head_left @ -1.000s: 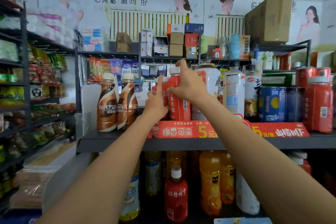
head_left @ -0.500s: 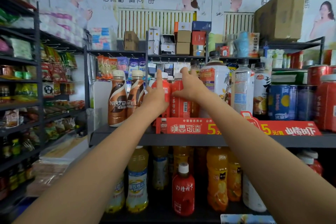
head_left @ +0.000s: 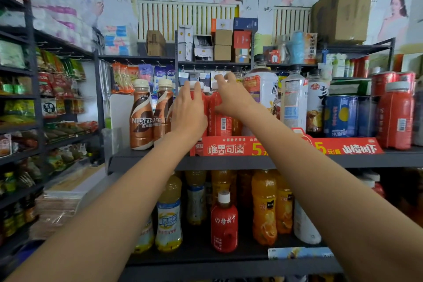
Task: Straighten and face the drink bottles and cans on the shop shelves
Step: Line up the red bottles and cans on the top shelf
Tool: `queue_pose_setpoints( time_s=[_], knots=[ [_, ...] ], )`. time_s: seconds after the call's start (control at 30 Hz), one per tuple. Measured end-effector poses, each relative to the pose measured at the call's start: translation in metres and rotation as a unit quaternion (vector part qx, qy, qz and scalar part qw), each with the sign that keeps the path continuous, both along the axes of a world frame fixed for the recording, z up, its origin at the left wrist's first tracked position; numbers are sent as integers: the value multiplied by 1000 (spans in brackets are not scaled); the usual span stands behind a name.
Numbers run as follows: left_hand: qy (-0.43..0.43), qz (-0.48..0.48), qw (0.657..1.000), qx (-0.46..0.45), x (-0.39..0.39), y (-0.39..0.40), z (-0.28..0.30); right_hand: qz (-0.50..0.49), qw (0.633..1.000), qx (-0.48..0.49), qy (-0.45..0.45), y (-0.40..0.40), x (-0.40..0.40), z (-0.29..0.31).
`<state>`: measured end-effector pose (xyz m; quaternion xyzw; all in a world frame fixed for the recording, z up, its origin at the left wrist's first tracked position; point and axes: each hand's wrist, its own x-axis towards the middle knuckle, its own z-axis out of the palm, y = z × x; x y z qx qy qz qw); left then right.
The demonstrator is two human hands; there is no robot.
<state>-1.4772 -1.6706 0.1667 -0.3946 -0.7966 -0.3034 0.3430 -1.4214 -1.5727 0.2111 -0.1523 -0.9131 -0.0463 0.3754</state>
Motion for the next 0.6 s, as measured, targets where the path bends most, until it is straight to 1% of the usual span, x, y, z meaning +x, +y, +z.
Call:
queue_pose_setpoints(
  time_s=[0.03, 0.1, 0.13, 0.17, 0.2, 0.23, 0.27, 0.3, 0.33, 0.43, 0.53, 0.6],
  knots=[
    [12, -9, 1000, 19, 3, -1, 0, 8, 998, 17, 58, 1, 7, 0],
    [43, -28, 997, 52, 10, -2, 3, -21, 983, 56, 176, 8, 24, 4],
    [57, -38, 996, 62, 12, 0, 4, -49, 974, 52, 217, 15, 32, 7],
    [66, -50, 994, 66, 16, 2, 5, -76, 967, 21, 241, 24, 38, 10],
    [68, -62, 994, 68, 19, 6, 5, -90, 963, -44, 249, 33, 44, 12],
    [66, -72, 993, 67, 22, 10, 5, -82, 958, -132, 242, 42, 48, 12],
    [65, -80, 993, 64, 25, 14, 4, -51, 947, -220, 230, 50, 49, 12],
    [63, -89, 992, 59, 28, 17, 3, -16, 933, -288, 215, 59, 49, 10],
    [62, -97, 992, 52, 30, 21, 0, 4, 922, -334, 196, 64, 49, 6],
    [64, -113, 991, 32, 34, 28, -6, 24, 907, -390, 155, 74, 52, -1],
    [55, -121, 990, 41, 35, 30, -10, 54, 890, -420, 167, 73, 51, -5],
    [36, -131, 989, 52, 33, 31, -11, 11, 896, -409, 174, 73, 45, -7]
  ],
)
